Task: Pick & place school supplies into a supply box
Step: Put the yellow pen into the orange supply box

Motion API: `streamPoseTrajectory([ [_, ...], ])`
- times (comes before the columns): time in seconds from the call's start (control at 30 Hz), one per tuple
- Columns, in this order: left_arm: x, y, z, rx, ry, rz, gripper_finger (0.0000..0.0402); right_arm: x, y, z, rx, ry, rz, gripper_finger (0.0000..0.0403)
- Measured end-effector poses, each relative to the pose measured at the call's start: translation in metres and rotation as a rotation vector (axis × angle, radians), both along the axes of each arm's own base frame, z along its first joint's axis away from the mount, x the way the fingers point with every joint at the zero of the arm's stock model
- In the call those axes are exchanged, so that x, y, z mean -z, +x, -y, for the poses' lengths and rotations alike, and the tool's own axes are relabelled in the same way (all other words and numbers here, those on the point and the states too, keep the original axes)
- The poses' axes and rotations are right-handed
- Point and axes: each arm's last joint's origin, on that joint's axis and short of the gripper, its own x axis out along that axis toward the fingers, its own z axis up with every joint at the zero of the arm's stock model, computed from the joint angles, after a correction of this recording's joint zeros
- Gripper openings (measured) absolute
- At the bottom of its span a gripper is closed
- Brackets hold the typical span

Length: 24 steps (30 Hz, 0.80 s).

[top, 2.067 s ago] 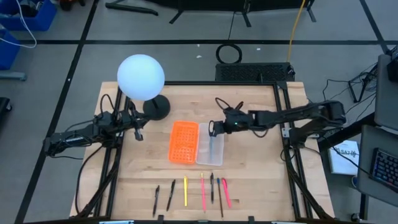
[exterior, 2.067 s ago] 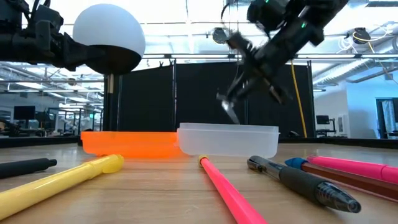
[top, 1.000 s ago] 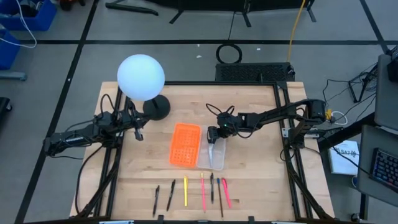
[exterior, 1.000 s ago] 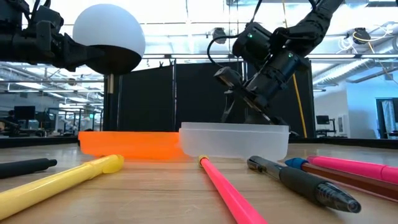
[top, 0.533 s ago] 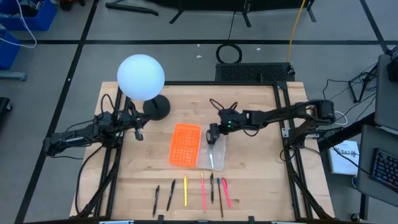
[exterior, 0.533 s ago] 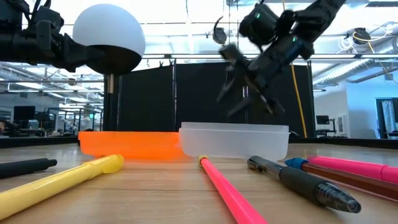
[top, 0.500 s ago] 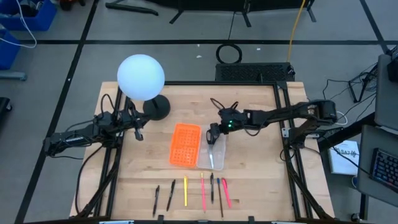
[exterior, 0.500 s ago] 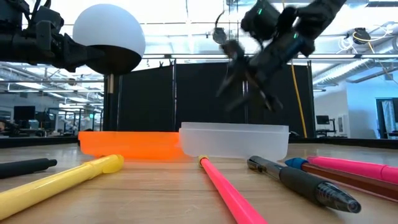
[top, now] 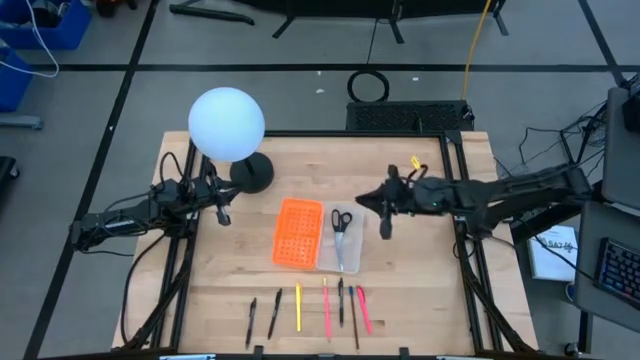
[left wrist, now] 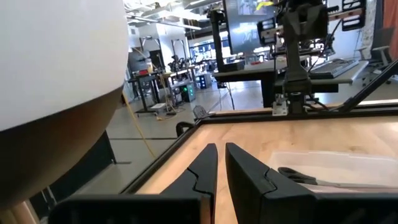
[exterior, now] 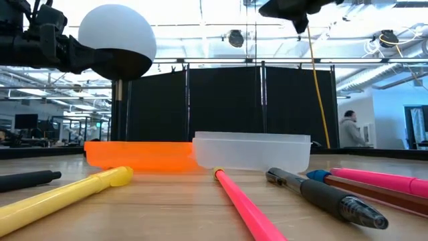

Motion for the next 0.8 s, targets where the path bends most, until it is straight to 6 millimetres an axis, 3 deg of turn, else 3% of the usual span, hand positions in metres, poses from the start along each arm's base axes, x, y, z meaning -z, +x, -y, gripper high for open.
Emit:
streamPoseTrajectory([
  [0.17, -0.001, 0.000, 0.000, -0.003, 0.029, 0.002, 0.0042, 0.004, -0.004, -0.010, -0.047, -0.067, -0.014, 0.0009],
  [0.3, -0.003, 0.000, 0.000, -0.012, 0.105, -0.004, 0.0042, 0.024, -0.007, -0.013, -0.074, -0.128, -0.030, 0.0001],
  [0.47, -0.003, 0.000, 0.000, -0.005, 0.050, 0.012, 0.0042, 0.054, -0.016, -0.014, -0.108, -0.220, 0.014, 0.0001],
  [0.67, -0.001, 0.000, 0.000, 0.017, -0.047, 0.028, 0.0042, 0.097, -0.044, -0.010, -0.149, -0.197, 0.099, 0.0001],
  [0.8, 0.004, 0.000, 0.000, 0.018, -0.064, -0.020, 0.0042, 0.109, -0.066, -0.005, -0.127, -0.135, 0.158, 0.0000],
])
